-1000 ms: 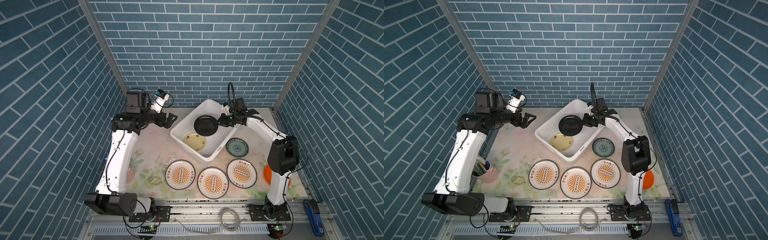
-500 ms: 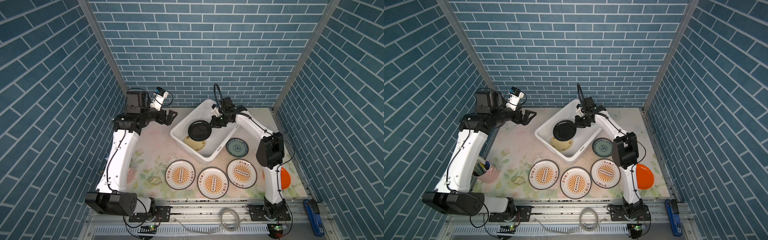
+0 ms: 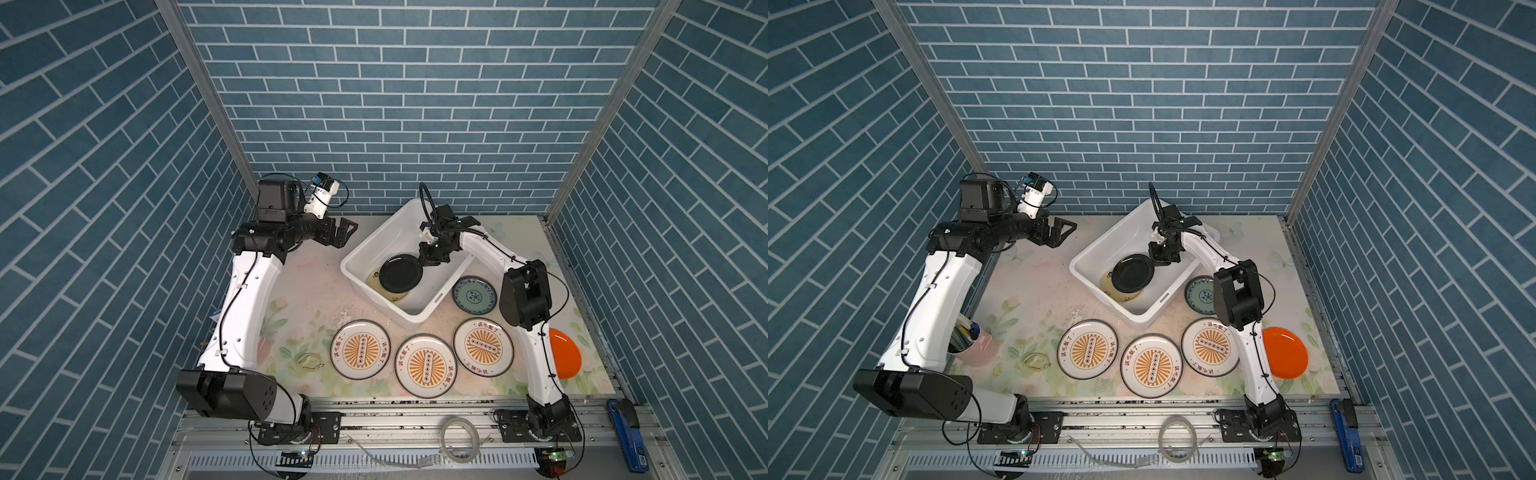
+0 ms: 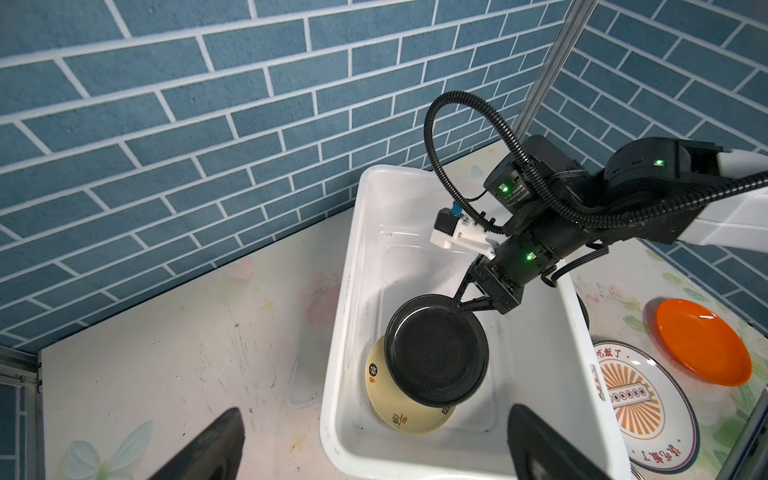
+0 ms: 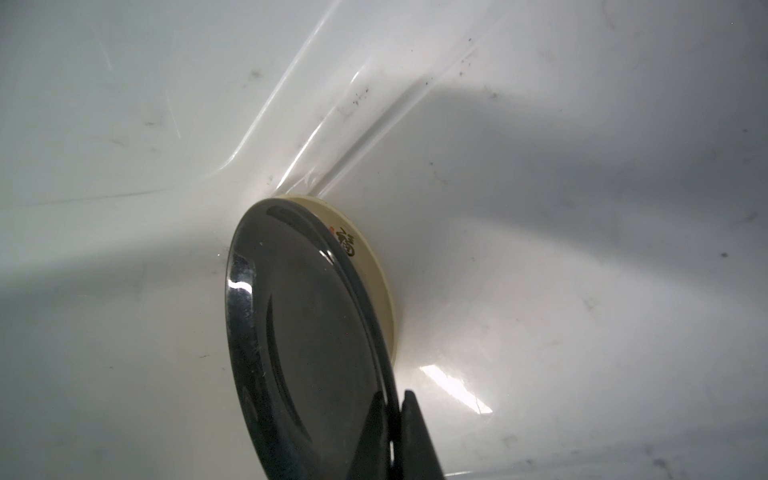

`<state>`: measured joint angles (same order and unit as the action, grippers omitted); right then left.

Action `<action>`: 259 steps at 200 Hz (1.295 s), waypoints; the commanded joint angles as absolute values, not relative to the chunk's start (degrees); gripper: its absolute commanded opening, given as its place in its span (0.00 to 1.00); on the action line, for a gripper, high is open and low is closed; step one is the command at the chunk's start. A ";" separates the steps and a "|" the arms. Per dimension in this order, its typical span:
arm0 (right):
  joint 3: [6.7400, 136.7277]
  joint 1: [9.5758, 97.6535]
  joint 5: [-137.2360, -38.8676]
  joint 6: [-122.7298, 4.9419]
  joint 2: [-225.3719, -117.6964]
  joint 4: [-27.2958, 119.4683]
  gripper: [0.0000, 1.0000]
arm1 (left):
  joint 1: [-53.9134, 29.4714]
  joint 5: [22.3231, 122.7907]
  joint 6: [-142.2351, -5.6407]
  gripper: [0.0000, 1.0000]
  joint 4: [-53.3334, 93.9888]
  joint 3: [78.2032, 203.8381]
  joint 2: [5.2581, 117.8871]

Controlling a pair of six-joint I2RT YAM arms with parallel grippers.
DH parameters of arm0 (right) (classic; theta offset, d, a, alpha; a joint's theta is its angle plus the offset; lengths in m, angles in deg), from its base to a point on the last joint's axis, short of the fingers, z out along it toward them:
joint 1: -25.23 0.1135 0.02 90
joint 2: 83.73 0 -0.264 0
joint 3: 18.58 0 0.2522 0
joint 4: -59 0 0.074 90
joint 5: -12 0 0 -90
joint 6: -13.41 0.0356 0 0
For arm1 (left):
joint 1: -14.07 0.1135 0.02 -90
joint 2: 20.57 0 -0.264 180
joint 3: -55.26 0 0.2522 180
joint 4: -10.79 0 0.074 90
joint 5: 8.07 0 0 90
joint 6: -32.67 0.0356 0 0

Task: Place the plates into the plastic bin on the countertop
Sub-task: 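Lower the black plate onto the cream plate in the bin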

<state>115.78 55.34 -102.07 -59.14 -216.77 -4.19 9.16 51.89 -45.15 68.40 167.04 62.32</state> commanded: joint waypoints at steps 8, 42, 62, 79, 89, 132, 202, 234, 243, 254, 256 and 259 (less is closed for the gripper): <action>118.23 56.26 -100.61 -61.59 -218.20 -4.81 0.00 | 9.06 50.81 -45.98 1.00 67.25 168.06 61.90; 119.84 56.86 -99.81 -60.58 -220.35 -3.90 0.00 | 9.09 52.86 -45.21 1.00 67.10 167.61 61.27; 119.66 56.85 -100.31 -59.81 -220.69 -2.95 0.00 | 9.15 53.19 -45.07 1.00 67.43 167.59 60.91; 119.80 56.95 -100.65 -59.63 -221.11 -2.74 0.00 | 9.15 53.25 -45.03 1.00 67.35 167.45 60.69; 120.09 57.04 -100.68 -59.54 -221.49 -2.92 0.00 | 9.15 53.36 -45.11 0.99 67.32 167.41 60.66; 120.36 57.31 -101.03 -59.03 -222.45 -2.42 0.00 | 9.17 52.60 -45.18 0.99 67.75 167.44 60.67; 122.46 57.92 -101.37 -58.49 -224.49 -2.91 0.00 | 9.19 53.00 -45.30 0.99 67.48 167.45 60.98; 122.87 58.05 -101.55 -58.49 -225.23 -3.41 0.01 | 9.19 53.19 -45.27 0.99 67.44 167.24 61.02; 122.95 58.03 -101.55 -58.50 -225.29 -3.44 0.01 | 9.15 53.19 -45.29 1.00 67.50 167.20 61.06; 123.00 58.02 -101.63 -58.48 -225.58 -3.54 0.02 | 9.15 53.19 -45.29 1.00 67.38 167.18 61.04; 123.05 58.02 -101.64 -58.44 -225.65 -3.54 0.02 | 9.15 53.19 -45.29 1.00 67.42 167.15 61.07; 123.04 58.01 -101.64 -58.48 -225.65 -3.61 0.02 | 9.15 53.19 -45.29 1.00 67.38 167.11 61.08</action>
<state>121.28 57.61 -101.35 -58.83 -223.98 -2.66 9.16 53.02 -45.28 68.27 167.06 61.78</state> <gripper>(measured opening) 0.073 0.995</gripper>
